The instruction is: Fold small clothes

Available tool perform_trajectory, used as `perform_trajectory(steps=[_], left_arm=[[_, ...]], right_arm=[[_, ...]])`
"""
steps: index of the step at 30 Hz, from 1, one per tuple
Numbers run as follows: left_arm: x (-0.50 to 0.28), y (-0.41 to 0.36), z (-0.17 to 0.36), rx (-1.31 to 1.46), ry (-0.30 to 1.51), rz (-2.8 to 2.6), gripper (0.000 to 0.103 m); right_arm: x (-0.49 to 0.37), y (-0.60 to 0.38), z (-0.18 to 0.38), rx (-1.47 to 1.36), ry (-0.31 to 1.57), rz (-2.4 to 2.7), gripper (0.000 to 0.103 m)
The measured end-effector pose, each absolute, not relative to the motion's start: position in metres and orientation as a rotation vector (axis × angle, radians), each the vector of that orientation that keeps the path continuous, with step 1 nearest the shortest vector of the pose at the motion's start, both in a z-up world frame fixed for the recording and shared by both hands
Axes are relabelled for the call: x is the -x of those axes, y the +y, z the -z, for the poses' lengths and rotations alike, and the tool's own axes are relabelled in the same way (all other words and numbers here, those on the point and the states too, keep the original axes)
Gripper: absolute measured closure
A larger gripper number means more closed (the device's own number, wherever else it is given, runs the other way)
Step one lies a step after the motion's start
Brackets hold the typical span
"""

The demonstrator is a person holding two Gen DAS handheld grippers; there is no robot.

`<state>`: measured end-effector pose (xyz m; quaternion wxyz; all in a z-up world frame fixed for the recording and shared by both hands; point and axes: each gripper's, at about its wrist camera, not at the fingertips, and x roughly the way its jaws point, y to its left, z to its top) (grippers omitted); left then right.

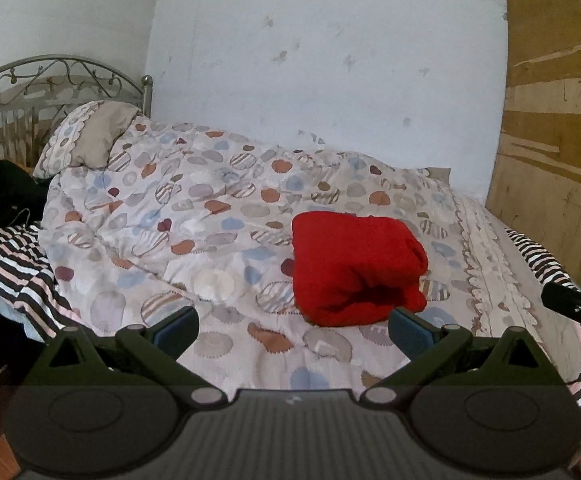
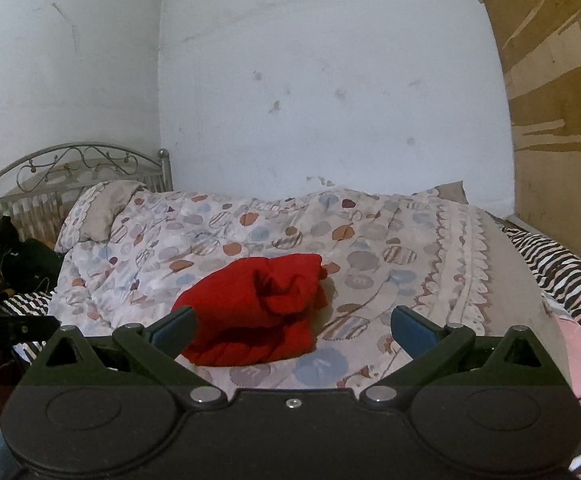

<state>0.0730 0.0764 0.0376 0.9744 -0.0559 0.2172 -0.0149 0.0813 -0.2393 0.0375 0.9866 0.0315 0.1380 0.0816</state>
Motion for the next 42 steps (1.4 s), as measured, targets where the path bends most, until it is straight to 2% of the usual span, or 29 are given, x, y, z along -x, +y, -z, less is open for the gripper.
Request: perform_trajectory(steps=[11,28,42], left_arm=[[-0.052,0.074,-0.039,0.108,0.425,0.033,0.001],[-0.012,0.075,-0.075,0.058,0.353,0.054,0.001],[-0.015,0.072,-0.082,0.097,0.355,0.035,0.001]], right_arm=[[-0.042,-0.238,-0.044,-0.076,0.234,-0.161,0.0],[-0.02,-0.205,-0.079,0.107,0.206,-0.193,0.0],[-0.024,-0.211,-0.081,0.026,0.241,-0.226,0.0]])
